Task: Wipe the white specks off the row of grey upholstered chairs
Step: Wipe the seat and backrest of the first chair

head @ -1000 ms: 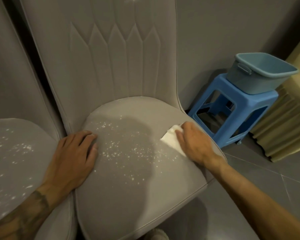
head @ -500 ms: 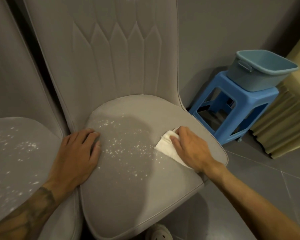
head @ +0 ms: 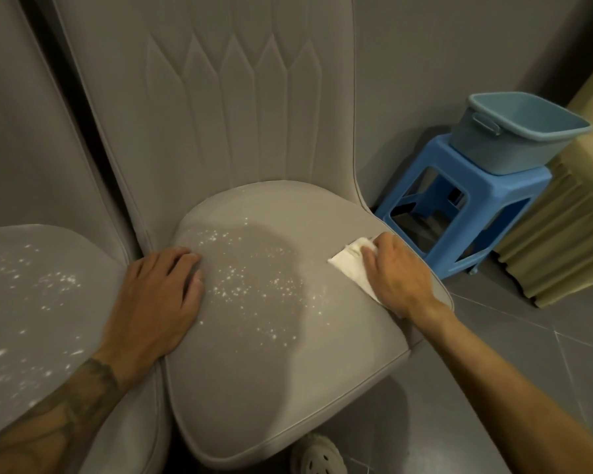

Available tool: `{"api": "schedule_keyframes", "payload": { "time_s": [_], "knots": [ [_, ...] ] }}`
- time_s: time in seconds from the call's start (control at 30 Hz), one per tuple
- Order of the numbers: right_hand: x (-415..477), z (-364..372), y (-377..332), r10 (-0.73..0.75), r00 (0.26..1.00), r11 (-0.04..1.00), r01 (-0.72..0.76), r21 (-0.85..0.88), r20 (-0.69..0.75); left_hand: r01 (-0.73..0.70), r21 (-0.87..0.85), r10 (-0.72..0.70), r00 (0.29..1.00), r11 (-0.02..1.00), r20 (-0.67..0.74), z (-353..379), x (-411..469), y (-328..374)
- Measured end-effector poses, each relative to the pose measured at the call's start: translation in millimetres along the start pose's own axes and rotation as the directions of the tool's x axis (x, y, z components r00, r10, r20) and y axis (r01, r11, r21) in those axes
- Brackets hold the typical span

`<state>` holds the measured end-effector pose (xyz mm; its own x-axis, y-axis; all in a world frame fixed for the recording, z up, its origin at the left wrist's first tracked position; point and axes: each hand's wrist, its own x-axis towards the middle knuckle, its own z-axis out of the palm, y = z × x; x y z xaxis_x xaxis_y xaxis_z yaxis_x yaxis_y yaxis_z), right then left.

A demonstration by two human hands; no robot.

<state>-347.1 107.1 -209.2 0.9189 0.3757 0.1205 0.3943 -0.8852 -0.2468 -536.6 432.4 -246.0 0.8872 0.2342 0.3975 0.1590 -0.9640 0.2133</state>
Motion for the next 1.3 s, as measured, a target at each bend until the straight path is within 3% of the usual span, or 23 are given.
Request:
{"api": "schedule_keyframes", "payload": {
  "time_s": [0.1, 0.2, 0.27, 0.47, 0.53, 0.63, 0.7, 0.8, 0.93, 1.03, 1.1, 1.17, 1.3],
  "knots": [
    [-5, 11, -17, 0.040, 0.997, 0.999, -0.039, 0.019, -0.063, -0.002, 0.002, 0.002, 1.000, 1.000, 0.000, 1, 0, 0],
    [-30, 24, -34, -0.173, 0.984, 0.985, 0.173, -0.006, -0.049, -0.003, 0.005, 0.003, 1.000, 1.000, -0.003, 1, 0, -1],
    [-22, 20, -27, -0.215, 0.976, 0.976, 0.215, -0.006, 0.008, 0.003, 0.006, -0.003, 1.000, 1.000, 0.004, 1, -1, -1],
    [39, 18, -36, 0.056, 0.998, 0.997, -0.056, -0.055, -0.012, 0.024, 0.003, -0.024, 0.999, 1.000, 0.023, -1, -1, 0],
    [32, 25, -53, -0.012, 1.000, 0.999, 0.011, -0.049, -0.011, 0.032, -0.015, -0.031, 0.999, 0.999, 0.028, -1, -1, 0],
    [4, 32, -62, -0.240, 0.970, 0.971, 0.241, -0.011, 0.021, 0.035, -0.039, -0.034, 0.999, 0.999, 0.039, 0, -1, -1],
    [4, 26, -53, -0.279, 0.958, 0.960, 0.281, -0.020, 0.059, 0.027, -0.039, -0.025, 0.999, 0.999, 0.048, 1, -1, -2],
    [28, 17, -35, -0.156, 0.985, 0.986, 0.160, -0.054, 0.074, 0.036, -0.040, -0.034, 0.998, 0.999, 0.050, 1, -1, -4],
    [61, 22, -41, 0.034, 0.999, 0.998, -0.035, -0.045, -0.018, 0.049, -0.041, -0.047, 0.998, 0.998, 0.034, 2, -1, -2],
    [58, 35, -64, -0.102, 0.995, 0.994, 0.102, -0.037, 0.009, 0.046, -0.040, -0.046, 0.999, 0.998, 0.022, 2, 0, 0],
    [47, 41, -69, -0.288, 0.956, 0.957, 0.289, -0.014, 0.056, 0.044, -0.025, -0.043, 0.999, 0.999, 0.022, 1, -1, 1],
    [48, 37, -61, -0.386, 0.918, 0.922, 0.388, -0.002, 0.095, 0.039, -0.004, -0.039, 0.998, 0.999, 0.039, -2, -2, 3],
    [90, 28, -47, -0.201, 0.978, 0.978, 0.204, -0.039, 0.061, 0.060, 0.030, -0.063, 0.995, 0.998, 0.081, -9, -2, 8]
  ]
}}
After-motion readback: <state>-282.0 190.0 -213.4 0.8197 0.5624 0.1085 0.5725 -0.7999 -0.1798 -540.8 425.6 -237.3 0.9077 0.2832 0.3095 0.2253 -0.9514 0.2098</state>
